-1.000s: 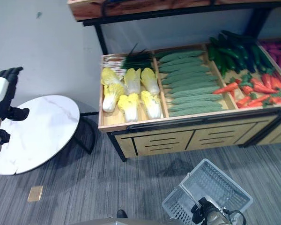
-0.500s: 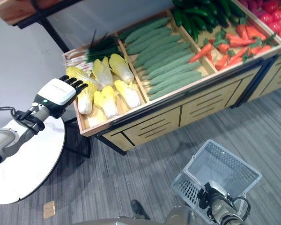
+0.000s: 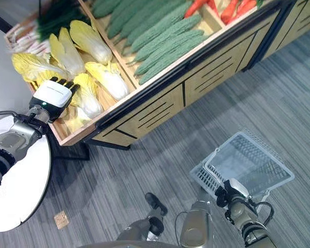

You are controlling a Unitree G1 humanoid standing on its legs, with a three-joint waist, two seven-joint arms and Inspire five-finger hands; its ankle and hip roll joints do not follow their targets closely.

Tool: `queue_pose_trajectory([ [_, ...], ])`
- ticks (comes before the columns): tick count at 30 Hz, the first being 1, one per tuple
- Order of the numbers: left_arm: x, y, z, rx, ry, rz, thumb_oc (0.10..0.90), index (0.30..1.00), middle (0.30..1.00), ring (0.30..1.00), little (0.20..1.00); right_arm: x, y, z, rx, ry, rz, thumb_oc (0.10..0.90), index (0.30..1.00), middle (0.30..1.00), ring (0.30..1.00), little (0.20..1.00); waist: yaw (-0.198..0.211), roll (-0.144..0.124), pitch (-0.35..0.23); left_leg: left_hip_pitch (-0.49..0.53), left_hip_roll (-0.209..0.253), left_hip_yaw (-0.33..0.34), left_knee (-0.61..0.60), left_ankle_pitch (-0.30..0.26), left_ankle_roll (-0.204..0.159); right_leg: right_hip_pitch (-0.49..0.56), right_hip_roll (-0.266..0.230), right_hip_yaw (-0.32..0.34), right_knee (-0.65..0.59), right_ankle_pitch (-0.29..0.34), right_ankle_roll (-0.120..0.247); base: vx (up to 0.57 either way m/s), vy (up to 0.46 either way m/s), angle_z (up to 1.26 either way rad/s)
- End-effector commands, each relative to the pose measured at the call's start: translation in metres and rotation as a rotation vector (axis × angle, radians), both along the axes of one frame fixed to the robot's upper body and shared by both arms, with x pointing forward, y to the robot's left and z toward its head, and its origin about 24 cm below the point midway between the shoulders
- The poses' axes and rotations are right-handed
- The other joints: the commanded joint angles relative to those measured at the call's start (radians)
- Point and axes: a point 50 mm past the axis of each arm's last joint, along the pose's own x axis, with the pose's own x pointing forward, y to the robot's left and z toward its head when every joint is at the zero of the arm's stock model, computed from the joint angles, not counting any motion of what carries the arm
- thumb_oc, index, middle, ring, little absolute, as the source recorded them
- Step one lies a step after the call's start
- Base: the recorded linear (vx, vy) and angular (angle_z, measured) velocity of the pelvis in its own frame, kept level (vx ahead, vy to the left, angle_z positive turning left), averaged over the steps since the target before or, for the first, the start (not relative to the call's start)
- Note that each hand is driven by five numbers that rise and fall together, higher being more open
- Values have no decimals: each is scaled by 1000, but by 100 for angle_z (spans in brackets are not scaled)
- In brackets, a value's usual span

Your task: Get the vegetables into the basket

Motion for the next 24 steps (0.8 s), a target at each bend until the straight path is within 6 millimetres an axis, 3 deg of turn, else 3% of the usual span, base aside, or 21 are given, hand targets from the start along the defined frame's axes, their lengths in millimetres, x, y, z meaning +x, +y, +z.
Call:
queue_pose_trajectory([
  [1, 5, 27, 73, -8, -262, 139, 900, 1000, 1000, 1000, 1000, -8, 16, -12, 48, 40, 24, 400, 300, 300, 300, 300, -14, -21, 46, -27, 57, -24, 114, -54, -117, -80, -62, -42, 35, 48, 100, -53, -3, -15],
  [6, 9, 22, 63, -64, -283, 148, 900, 1000, 1000, 1000, 1000, 7, 23, -4, 62, -28, 57, 400, 300, 300, 300, 300, -10, -33, 60, -93, 71, -12, 159, -75, -118, -142, -70, -20, 48, 53, 97, -24, 25, -12],
  [12, 13, 10, 63, -76, -303, 111, 900, 1000, 1000, 1000, 1000, 15, 29, 0, 63, -57, 92, 400, 300, 300, 300, 300, -11, -24, 65, -130, 74, -2, 199, -102, -114, -182, -80, -6, 60, 56, 93, 5, 42, -6],
  [16, 16, 10, 50, -121, -276, 150, 900, 1000, 1000, 1000, 1000, 22, 38, 4, 81, -87, 130, 400, 300, 300, 300, 300, -22, -21, 69, -150, 77, 18, 221, -118, -110, -217, -83, 15, 66, 63, 90, -7, 65, -9],
  [18, 16, 14, 46, -116, -258, 180, 649, 649, 649, 649, 649, 24, 41, 4, 89, -94, 144, 400, 300, 300, 300, 300, -27, -22, 73, -156, 80, 25, 226, -122, -108, -229, -83, 22, 65, 67, 90, -4, 35, -15],
  [19, 15, 18, 42, -122, -247, 201, 416, 322, 322, 322, 322, 24, 42, 5, 88, -96, 147, 400, 300, 300, 300, 300, -29, -23, 74, -159, 81, 30, 228, -123, -108, -234, -83, 25, 65, 69, 90, -10, 31, -12],
  [24, 15, 20, 30, -143, -206, 234, 400, 300, 300, 300, 300, 23, 42, 4, 84, -98, 151, 400, 300, 300, 300, 300, -38, -32, 79, -172, 84, 37, 241, -130, -104, -252, -85, 31, 72, 76, 89, -10, 14, -3],
])
